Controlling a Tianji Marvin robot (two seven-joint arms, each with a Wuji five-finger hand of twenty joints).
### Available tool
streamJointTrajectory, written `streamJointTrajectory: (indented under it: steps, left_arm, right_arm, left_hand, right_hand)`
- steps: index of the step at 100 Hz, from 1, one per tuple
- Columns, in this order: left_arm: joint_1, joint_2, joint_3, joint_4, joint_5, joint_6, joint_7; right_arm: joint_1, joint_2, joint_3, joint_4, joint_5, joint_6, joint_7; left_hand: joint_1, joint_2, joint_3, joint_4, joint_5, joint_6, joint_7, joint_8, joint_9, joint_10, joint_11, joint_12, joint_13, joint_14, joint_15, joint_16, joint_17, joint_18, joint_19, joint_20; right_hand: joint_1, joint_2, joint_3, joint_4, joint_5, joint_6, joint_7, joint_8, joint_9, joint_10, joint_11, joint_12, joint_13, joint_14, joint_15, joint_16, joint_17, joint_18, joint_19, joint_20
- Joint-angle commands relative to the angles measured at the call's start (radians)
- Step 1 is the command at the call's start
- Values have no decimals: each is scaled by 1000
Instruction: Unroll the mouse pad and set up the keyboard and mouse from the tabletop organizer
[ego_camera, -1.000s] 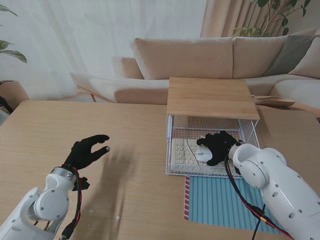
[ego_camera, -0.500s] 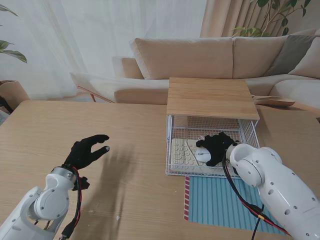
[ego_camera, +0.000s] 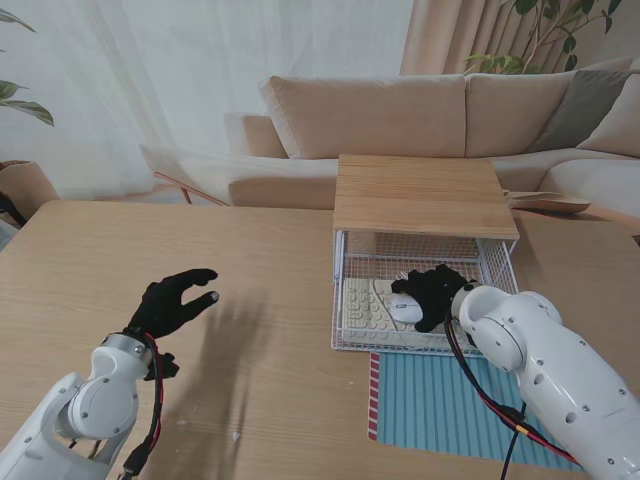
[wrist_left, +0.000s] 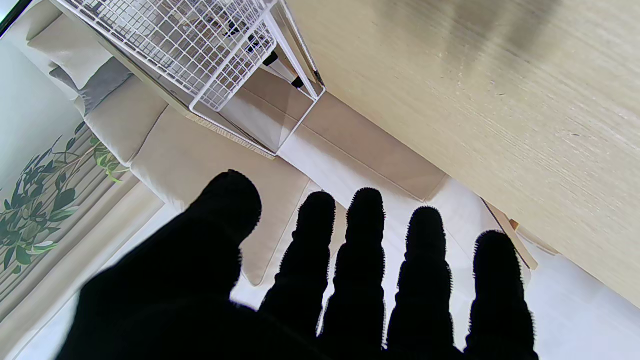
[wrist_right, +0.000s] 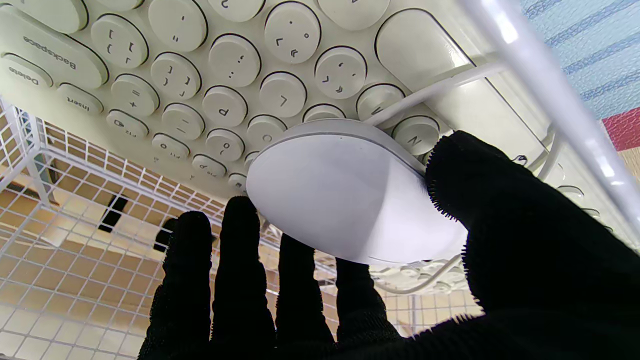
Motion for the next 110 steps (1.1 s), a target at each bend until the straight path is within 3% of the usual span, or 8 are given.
streamJointTrajectory:
  steps: [1, 28, 59, 75, 79, 97, 103, 110]
  left_arm:
    - [1, -5, 1, 0, -3, 3, -10]
    - [-2, -5, 2, 3, -5, 4, -10]
    - [-3, -5, 4, 5, -7, 6, -13]
    - [-3, -5, 4, 6, -9, 7, -14]
    - [-3, -5, 4, 6, -9, 7, -14]
    - [-4, -5, 5, 8, -10, 7, -14]
    - [-5, -5, 5, 9, -11, 7, -13]
    - [-6, -5, 6, 10, -12, 7, -13]
  right_arm:
    - [-2, -2, -9, 19, -2, -7, 18]
    - [14, -1, -32, 50, 12, -3, 7]
    - [23, -4, -44, 85, 26, -13, -55]
    - [28, -7, -49, 102, 37, -21, -89]
    - [29, -7, -50, 105, 40, -24, -95]
    - [32, -9, -51, 113, 48, -33, -115]
    - [30, -9, -48, 113, 49, -36, -123]
    - [28, -11, -41, 112, 48, -40, -137]
  left_hand:
    - [5, 2, -5, 33, -29, 5, -10, -8, -20, 24, -12, -10, -24, 2, -6, 14, -18, 19, -27, -5]
    - [5, 2, -6, 33, -29, 5, -11, -8, -20, 23, -13, -10, -23, 3, -6, 14, -17, 19, -26, -4]
    - [6, 3, -5, 33, -29, 5, -11, -8, -21, 25, -12, -10, -21, 4, -6, 14, -15, 23, -25, -3]
    - [6, 3, -5, 33, -30, 6, -11, -8, -21, 23, -12, -10, -20, 6, -6, 14, -15, 23, -25, -3]
    - [6, 3, -6, 33, -30, 6, -11, -8, -23, 23, -12, -10, -19, 7, -6, 15, -15, 23, -25, -3]
    - [6, 3, -6, 33, -31, 6, -12, -9, -22, 23, -12, -10, -20, 8, -7, 15, -14, 26, -25, -2]
    - [6, 2, -7, 33, -30, 5, -12, -9, -23, 23, -12, -10, -19, 9, -7, 15, -14, 26, -25, -2]
    - [6, 2, -7, 33, -29, 5, -12, -9, -23, 24, -12, -10, -19, 8, -8, 15, -14, 26, -25, -2]
  right_hand:
    - [26, -36, 43, 32, 31, 9, 44, 21, -19, -11, 46, 16, 35, -9, 24, 15, 7, 14, 33, -20]
    - [95, -34, 95, 44, 31, 5, 111, 44, 18, -20, 108, 61, 103, -12, 109, 59, 58, 37, 84, -31]
    - [167, -44, 162, 54, 55, 27, 169, 45, 104, -25, 174, 120, 213, -30, 199, 98, 133, 36, 140, -30]
    - [205, -51, 207, 62, 68, 57, 201, 26, 140, -15, 193, 147, 268, -42, 240, 115, 174, 33, 166, -36]
    - [212, -55, 224, 61, 66, 66, 234, -20, 152, -10, 192, 169, 282, -46, 250, 118, 183, 32, 177, -53]
    - [243, -64, 266, 75, 91, 94, 266, -27, 183, 3, 221, 186, 350, -62, 292, 132, 238, 33, 198, -53]
    - [260, -85, 281, 44, 94, 104, 281, -41, 192, 8, 226, 193, 367, -57, 308, 120, 254, 31, 207, -53]
    - [275, -101, 289, 35, 99, 114, 288, -47, 201, 14, 230, 196, 382, -51, 318, 116, 268, 30, 213, -53]
